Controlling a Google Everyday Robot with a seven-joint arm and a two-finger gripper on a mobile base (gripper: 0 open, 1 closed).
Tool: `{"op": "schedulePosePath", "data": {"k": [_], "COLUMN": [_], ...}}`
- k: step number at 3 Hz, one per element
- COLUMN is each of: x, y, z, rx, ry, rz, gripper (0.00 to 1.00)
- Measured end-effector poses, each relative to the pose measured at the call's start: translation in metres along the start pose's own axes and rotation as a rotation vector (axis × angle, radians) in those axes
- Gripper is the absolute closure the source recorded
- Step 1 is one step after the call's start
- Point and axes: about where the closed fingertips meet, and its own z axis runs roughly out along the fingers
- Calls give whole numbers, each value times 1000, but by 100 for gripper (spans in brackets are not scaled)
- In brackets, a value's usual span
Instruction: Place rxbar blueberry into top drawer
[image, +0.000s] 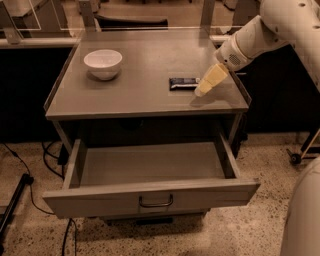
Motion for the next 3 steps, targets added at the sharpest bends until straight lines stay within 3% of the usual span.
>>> {"op": "schedulePosePath", "data": {"k": [3], "x": [4], "y": [-16], "z": [39], "rx": [-22], "ry": [-46], "rz": [72], "gripper": [0]}}
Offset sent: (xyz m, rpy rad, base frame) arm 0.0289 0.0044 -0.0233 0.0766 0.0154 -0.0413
